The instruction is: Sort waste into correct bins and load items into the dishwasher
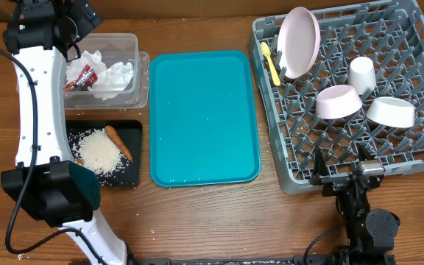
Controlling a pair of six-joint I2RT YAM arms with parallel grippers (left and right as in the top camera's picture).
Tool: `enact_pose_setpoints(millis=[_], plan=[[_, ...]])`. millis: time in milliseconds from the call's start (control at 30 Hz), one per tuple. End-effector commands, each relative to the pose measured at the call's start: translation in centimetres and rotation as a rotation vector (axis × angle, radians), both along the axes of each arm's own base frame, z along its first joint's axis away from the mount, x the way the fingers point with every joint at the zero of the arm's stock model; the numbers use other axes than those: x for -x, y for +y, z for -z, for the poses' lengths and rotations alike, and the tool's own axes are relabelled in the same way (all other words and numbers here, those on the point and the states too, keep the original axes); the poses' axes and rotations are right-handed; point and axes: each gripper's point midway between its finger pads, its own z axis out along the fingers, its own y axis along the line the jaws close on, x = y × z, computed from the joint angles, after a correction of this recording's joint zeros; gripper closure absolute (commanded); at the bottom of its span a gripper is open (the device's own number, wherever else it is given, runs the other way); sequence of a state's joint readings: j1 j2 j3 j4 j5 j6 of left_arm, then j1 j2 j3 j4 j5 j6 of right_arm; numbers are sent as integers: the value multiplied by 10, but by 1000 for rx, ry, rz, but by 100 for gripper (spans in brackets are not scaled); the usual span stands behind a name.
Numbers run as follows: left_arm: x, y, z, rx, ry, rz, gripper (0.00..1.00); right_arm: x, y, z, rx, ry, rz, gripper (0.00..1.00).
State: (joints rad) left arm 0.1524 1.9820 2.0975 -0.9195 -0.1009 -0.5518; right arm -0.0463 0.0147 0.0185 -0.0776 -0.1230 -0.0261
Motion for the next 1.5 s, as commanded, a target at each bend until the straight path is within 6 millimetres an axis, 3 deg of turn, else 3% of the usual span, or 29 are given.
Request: enact_pose_setpoints(millis=[0,667,733,867,933,1067,1267,1467], plan=[[2,-2,-14,5,-33,-6,0,0,-3,1,-7,-5,17,0],[5,-2,-12,2,-16,-5,0,0,-3,1,-7,-5,17,0],[15,-4,-5,14,34,-2,0,0,-3,1,-7,-5,17,0],[59,-20,15,56,221,22,0,0,-3,2,-7,-5,17,0],[83,-20,14,30,292,7,0,0,-3,1,-7,-5,17,0],[112,-26,-2,-26,330,45,0,0,-3,1,-7,-5,17,0],[134,-51,-12,-178,266,273,0,0,-3,1,-7,-5,17,0],[153,-95,2,-281,44,533,0,0,-3,1,-7,-5,17,0]])
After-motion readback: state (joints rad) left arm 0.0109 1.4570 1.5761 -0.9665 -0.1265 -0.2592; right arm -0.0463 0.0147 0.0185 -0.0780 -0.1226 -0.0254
